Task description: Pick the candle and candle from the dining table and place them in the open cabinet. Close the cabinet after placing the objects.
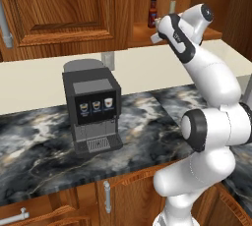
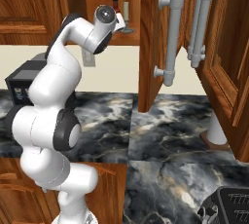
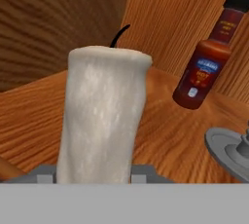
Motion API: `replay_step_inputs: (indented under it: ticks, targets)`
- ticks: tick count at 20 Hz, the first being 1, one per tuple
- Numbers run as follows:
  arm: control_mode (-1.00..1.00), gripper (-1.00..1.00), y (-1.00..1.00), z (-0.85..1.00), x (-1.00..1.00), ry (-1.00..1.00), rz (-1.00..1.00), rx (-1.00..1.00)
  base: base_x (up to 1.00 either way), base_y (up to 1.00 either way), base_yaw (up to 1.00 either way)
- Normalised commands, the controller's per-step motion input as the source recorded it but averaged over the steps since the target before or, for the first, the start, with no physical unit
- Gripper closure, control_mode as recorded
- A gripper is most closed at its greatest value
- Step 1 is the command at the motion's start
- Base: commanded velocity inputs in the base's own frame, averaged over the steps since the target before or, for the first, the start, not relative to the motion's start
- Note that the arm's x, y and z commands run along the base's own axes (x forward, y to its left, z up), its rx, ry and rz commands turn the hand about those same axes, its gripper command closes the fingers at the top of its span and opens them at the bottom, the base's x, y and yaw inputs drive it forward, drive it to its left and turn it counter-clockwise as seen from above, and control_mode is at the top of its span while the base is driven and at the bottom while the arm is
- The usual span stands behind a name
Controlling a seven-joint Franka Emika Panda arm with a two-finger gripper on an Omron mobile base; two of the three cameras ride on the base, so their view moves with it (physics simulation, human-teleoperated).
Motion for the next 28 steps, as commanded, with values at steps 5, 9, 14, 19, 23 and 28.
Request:
replay_step_inputs:
  ticks: [5,9,14,19,23,28]
  targets:
    - [-1.0,1.0,0.0,-0.48,0.47,-0.01,-0.04,0.0,0.0,0.0,0.0]
    - [-1.0,1.0,0.0,-0.46,0.46,0.0,-0.06,0.0,0.0,0.0,0.0]
    - [-1.0,1.0,0.0,-0.39,0.33,0.0,-0.07,0.0,0.0,0.0,0.0]
    - [-1.0,1.0,0.0,-0.31,0.17,0.0,-0.07,0.01,0.0,0.0,0.0]
    - [-1.0,1.0,0.0,-0.37,0.0,0.0,-0.07,0.09,0.0,0.0,0.0]
    - [-1.0,1.0,0.0,-0.36,-0.03,0.0,-0.05,0.1,0.0,0.0,0.0]
